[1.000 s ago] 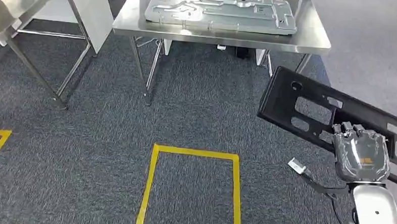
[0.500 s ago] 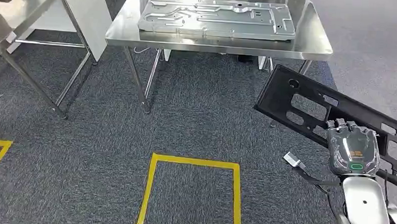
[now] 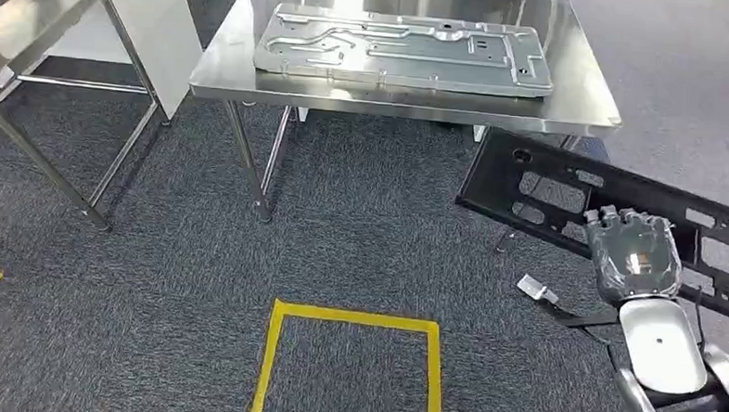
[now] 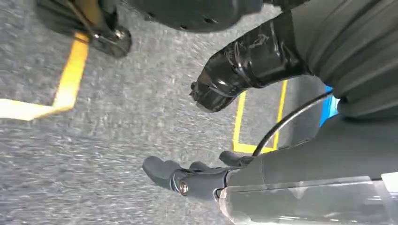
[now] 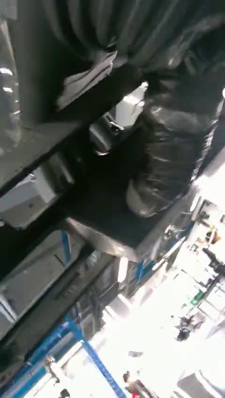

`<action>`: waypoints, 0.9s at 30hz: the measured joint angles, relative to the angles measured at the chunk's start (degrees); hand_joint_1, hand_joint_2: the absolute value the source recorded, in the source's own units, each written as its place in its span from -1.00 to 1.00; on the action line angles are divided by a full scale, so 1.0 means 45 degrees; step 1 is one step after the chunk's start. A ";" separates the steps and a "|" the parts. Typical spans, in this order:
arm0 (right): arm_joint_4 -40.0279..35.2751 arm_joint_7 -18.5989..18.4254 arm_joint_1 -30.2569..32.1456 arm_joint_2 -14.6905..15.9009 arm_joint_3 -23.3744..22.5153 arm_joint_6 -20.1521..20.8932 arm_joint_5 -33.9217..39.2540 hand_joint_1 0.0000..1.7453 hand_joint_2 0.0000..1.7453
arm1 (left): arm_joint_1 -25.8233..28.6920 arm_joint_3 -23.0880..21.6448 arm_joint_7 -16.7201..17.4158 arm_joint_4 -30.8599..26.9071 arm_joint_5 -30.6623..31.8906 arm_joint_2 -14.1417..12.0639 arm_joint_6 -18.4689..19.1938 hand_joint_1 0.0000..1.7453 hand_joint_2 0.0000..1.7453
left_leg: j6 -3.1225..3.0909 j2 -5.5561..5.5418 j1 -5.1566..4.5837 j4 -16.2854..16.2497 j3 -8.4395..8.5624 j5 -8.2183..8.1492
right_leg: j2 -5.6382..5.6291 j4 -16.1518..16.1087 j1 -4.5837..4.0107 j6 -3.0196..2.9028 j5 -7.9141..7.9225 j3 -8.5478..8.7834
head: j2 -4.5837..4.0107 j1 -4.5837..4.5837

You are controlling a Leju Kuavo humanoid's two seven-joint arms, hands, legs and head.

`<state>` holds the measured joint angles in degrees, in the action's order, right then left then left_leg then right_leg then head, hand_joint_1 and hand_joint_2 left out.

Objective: Take the parts from the cabinet and place them on the table.

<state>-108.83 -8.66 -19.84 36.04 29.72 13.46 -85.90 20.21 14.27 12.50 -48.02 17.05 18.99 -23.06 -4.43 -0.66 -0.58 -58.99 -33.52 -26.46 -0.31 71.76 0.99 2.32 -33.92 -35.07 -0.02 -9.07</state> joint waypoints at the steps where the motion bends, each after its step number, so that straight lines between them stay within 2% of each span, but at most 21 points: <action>1: 0.0039 0.0088 -0.0055 0.0019 0.0059 0.0049 0.0000 1.00 1.00 | 0.0002 0.0020 -0.0069 0.0010 -0.0020 0.0000 0.0035 -1.00 1.00 | 0.0001 -0.0014 0.0000 -0.0001 0.0094 -0.0115 | 0.0005 0.0606 0.0015 0.0052 -0.0430 -0.0565 | 0.0000 0.0000; 2: 0.0073 0.0372 -0.0215 0.0024 0.0184 0.0299 -0.0005 1.00 1.00 | 0.0015 0.0053 -0.0098 0.0010 0.0004 0.0000 0.0141 -1.00 1.00 | 0.0007 -0.0015 0.0000 -0.0001 0.0228 -0.0242 | 0.0006 0.0852 0.0030 0.0091 -0.0695 -0.0966 | 0.0000 0.0000; 3: 0.0088 0.0618 -0.0452 0.0044 0.0360 0.0560 0.0000 1.00 1.00 | 0.0027 0.0112 -0.0102 0.0010 0.0058 0.0000 0.0244 -1.00 1.00 | 0.0025 -0.0016 0.0000 -0.0004 0.0396 -0.0373 | 0.0011 0.0647 0.0047 0.0080 -0.0648 -0.1135 | 0.0000 0.0000; 4: 0.0088 0.0778 -0.0715 0.0102 0.0564 0.0768 0.0000 1.00 1.00 | 0.0029 0.0180 -0.0102 0.0010 0.0097 0.0000 0.0370 -1.00 1.00 | 0.0056 -0.0021 0.0001 -0.0004 0.0595 -0.0524 | 0.0025 0.0036 0.0067 0.0074 -0.0279 -0.1084 | 0.0000 0.0000; 5: 0.0088 0.0836 -0.0991 0.0189 0.0727 0.0865 -0.0005 1.00 1.00 | 0.0019 0.0228 -0.0098 0.0010 0.0126 0.0000 0.0447 -1.00 1.00 | 0.0095 -0.0012 0.0011 -0.0008 0.0789 -0.0664 | 0.0043 -0.0749 0.0079 0.0083 0.0337 -0.0931 | 0.0000 0.0000; 7: 0.0107 0.0841 -0.1716 0.0550 0.1294 0.0894 -0.0005 1.00 1.00 | 0.0019 0.0374 -0.0122 0.0025 0.0214 0.0000 0.0554 -1.00 1.00 | 0.0235 -0.0018 -0.0018 -0.0067 0.1088 -0.1005 | 0.0095 -0.2361 0.0054 -0.0017 0.2398 -0.0764 | 0.0000 0.0000; 8: 0.0132 0.0860 -0.2158 0.0754 0.1668 0.0860 -0.0010 1.00 1.00 | -0.0046 0.0438 -0.0161 0.0029 0.0218 -0.0005 0.0574 -1.00 1.00 | 0.0316 -0.0077 -0.0028 -0.0052 0.1047 -0.1081 | 0.0116 -0.2392 -0.0050 -0.0129 0.1873 -0.0728 | 0.0000 0.0010; 9: 0.0136 0.0971 -0.2445 0.1018 0.2096 0.0802 -0.0014 1.00 1.00 | -0.0089 0.0490 -0.0175 0.0034 0.0233 0.0000 0.0593 -1.00 1.00 | 0.0400 -0.0043 -0.0022 -0.0015 0.1023 -0.1173 | 0.0045 -0.2387 -0.0080 -0.0212 0.2118 -0.0656 | 0.0000 0.0024; 11: 0.0146 0.1103 -0.2817 0.1322 0.2532 0.0743 -0.0015 1.00 1.00 | -0.0114 0.0568 -0.0248 0.0044 0.0247 -0.0005 0.0608 -1.00 1.00 | 0.0499 -0.0046 -0.0028 -0.0037 0.1232 -0.1140 | 0.0069 -0.2464 -0.0050 -0.0387 0.1977 -0.0525 | 0.0000 0.0049; 12: 0.0146 0.1098 -0.2971 0.1428 0.2687 0.0680 -0.0015 1.00 1.00 | -0.0156 0.0622 -0.0277 0.0044 0.0247 -0.0015 0.0617 -1.00 1.00 | 0.0547 -0.0032 -0.0016 -0.0267 0.1075 -0.1163 | 0.0062 -0.2580 0.0028 -0.0452 0.1953 -0.0329 | 0.0000 0.0049; 14: 0.0146 0.1160 -0.3385 0.1680 0.3040 0.0588 -0.0015 1.00 1.00 | -0.0179 0.0680 -0.0326 0.0063 0.0252 -0.0010 0.0661 -1.00 1.00 | 0.0708 0.0034 0.0039 -0.1910 0.0194 -0.1102 | 0.0105 -0.2732 0.0023 -0.0626 0.1812 -0.0019 | 0.0000 0.0049; 16: 0.0146 0.1422 -0.3644 0.1840 0.3322 0.0510 -0.0015 1.00 1.00 | -0.0220 0.0763 -0.0389 0.0097 0.0252 -0.0010 0.0719 -1.00 1.00 | 0.0802 0.0052 0.0089 -0.3449 -0.1003 -0.1881 | 0.0108 -0.2785 0.0021 -0.0643 0.1602 0.0242 | 0.0000 0.0049; 17: 0.0146 0.1516 -0.3700 0.1889 0.3425 0.0486 -0.0015 1.00 1.00 | -0.0240 0.0787 -0.0409 0.0122 0.0257 -0.0010 0.0758 -1.00 1.00 | 0.0826 0.0057 0.0099 -0.3798 -0.1430 -0.2374 | 0.0106 -0.2788 0.0022 -0.0641 0.1461 0.0420 | 0.0000 0.0049; 18: 0.0146 0.1618 -0.3726 0.1938 0.3561 0.0471 -0.0015 1.00 1.00 | -0.0243 0.0840 -0.0433 0.0161 0.0291 -0.0010 0.0812 -1.00 1.00 | 0.0828 0.0060 0.0112 -0.3697 -0.1638 -0.2537 | 0.0095 -0.2788 0.0021 -0.0636 0.1306 0.0626 | 0.0000 0.0049; 19: 0.0146 0.1627 -0.3775 0.1962 0.3676 0.0462 -0.0015 1.00 1.00 | -0.0243 0.0908 -0.0447 0.0194 0.0320 -0.0010 0.0831 -1.00 1.00 | 0.0810 0.0060 0.0112 -0.3230 -0.1652 -0.2360 | 0.0077 -0.2789 0.0016 -0.0624 0.1150 0.0838 | 0.0000 0.0049; 20: 0.0146 0.1637 -0.3862 0.1972 0.3778 0.0452 -0.0015 1.00 1.00 | -0.0248 0.0957 -0.0452 0.0238 0.0325 -0.0010 0.0841 -1.00 1.00 | 0.0741 0.0060 0.0111 -0.2363 -0.1521 -0.1724 | 0.0060 -0.2789 -0.0001 -0.0606 0.0978 0.1083 | 0.0000 0.0049; 21: 0.0146 0.1637 -0.3950 0.1982 0.3851 0.0447 -0.0015 1.00 1.00 | -0.0248 0.0986 -0.0466 0.0258 0.0325 -0.0010 0.0841 -1.00 1.00 | 0.0645 0.0058 0.0102 -0.1437 -0.1359 -0.0780 | 0.0057 -0.2793 -0.0021 -0.0585 0.0823 0.1294 | 0.0000 0.0049; 22: 0.0161 0.1652 -0.4008 0.1991 0.3920 0.0437 -0.0015 1.00 1.00 | -0.0206 0.1020 -0.0472 0.0287 0.0325 -0.0019 0.0841 -1.00 1.00 | 0.0499 0.0061 0.0045 -0.0595 -0.1264 0.0483 | 0.0046 -0.2830 -0.0002 -0.0564 0.0697 0.1291 | 0.0000 0.0049; 24: 0.0180 0.1749 -0.4178 0.1982 0.4114 0.0418 -0.0015 1.00 1.00 | -0.0284 0.1103 -0.0486 0.0355 0.0325 -0.0015 0.0846 -1.00 1.00 | 0.0424 -0.0041 -0.0035 -0.0482 -0.1146 0.0501 | -0.0078 -0.2764 -0.0067 -0.0353 0.0392 0.1522 | 0.0000 0.0063; 25: 0.0170 0.1754 -0.4170 0.1977 0.4173 0.0418 -0.0015 1.00 1.00 | -0.0287 0.1107 -0.0486 0.0360 0.0325 -0.0010 0.0860 -1.00 1.00 | 0.0374 -0.0051 -0.0042 -0.0385 -0.1070 0.0590 | -0.0104 -0.2713 -0.0060 -0.0266 0.0436 0.1753 | 0.0000 0.0053; 27: 0.0161 0.1720 -0.4256 0.1972 0.4202 0.0413 -0.0015 1.00 1.00 | -0.0351 0.1112 -0.0515 0.0374 0.0330 -0.0005 0.0899 -1.00 1.00 | 0.0307 -0.0032 0.0015 -0.0149 -0.0698 0.0575 | -0.0104 -0.2425 -0.0007 -0.0164 0.0554 0.1663 | 0.0000 0.0073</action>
<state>-108.10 -0.92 -38.99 44.92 48.63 15.32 -85.96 18.64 19.28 10.18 -46.34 18.53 18.97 -19.02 -3.05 -0.80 -0.52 -59.66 -36.67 -23.87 -0.78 60.85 0.96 1.58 -31.43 -27.59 -0.02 -8.74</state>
